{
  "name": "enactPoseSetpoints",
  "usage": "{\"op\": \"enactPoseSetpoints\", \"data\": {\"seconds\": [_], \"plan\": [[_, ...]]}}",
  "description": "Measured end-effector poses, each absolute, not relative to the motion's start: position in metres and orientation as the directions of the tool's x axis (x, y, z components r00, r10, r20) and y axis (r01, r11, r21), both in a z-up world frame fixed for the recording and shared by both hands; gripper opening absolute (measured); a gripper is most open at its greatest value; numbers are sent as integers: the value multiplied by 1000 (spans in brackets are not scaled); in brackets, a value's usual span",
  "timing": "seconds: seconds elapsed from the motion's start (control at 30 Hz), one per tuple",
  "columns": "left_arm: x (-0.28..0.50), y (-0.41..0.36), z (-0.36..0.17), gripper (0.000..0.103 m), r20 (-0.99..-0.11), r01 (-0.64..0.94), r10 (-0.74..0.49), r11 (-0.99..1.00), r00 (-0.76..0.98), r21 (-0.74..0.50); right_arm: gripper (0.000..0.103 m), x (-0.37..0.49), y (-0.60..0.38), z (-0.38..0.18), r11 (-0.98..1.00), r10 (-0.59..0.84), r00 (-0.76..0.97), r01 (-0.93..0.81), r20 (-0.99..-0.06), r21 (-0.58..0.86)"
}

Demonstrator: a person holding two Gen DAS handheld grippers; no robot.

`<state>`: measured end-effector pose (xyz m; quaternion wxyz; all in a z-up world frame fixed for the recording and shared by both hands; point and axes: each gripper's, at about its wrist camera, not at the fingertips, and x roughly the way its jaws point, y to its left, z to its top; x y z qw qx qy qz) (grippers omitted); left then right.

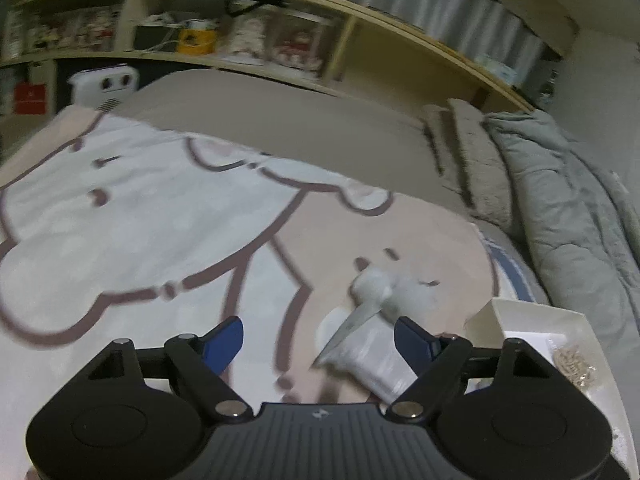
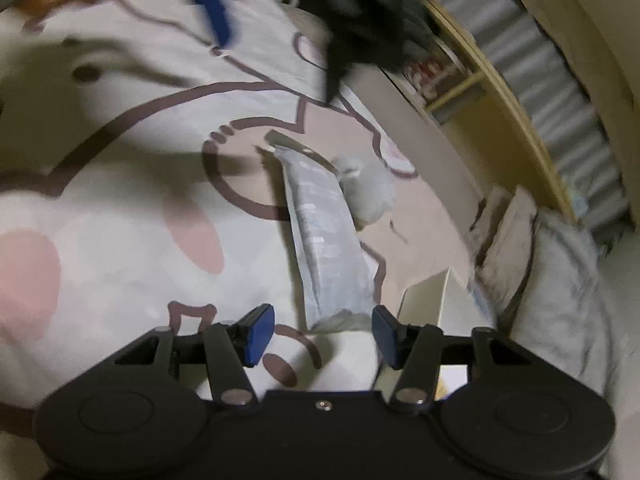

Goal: Organize objects
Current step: 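Grasp the white cloth ball with the left tool while the right tool grasps the grey pouch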

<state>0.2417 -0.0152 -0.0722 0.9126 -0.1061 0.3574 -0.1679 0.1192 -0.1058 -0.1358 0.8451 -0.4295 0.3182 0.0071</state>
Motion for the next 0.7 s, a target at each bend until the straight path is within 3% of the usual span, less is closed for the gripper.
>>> {"op": "enactPoseSetpoints", "data": {"seconds": [0.13,0.37,0.47,0.7], "plan": [[266,-31,-74,82,-630,302,-418,908,654,-289,58,119,-95,-146,502,-286,820,-312,-496,-806],[303,-65,-78,84,-659,458,-481,860,578,-225,51,141,-92,-154,463,-291,831,-311,-474,-830],[315,-80,-80,94,-670,508,-485,841,561,-184,48,147,-91,-155,456,-287,830,-320,-478,-830],[340,-112,-97,94,-745,588,-458,801,485,-109,28,153,-92,-156,471,-272,818,-346,-507,-811]]}}
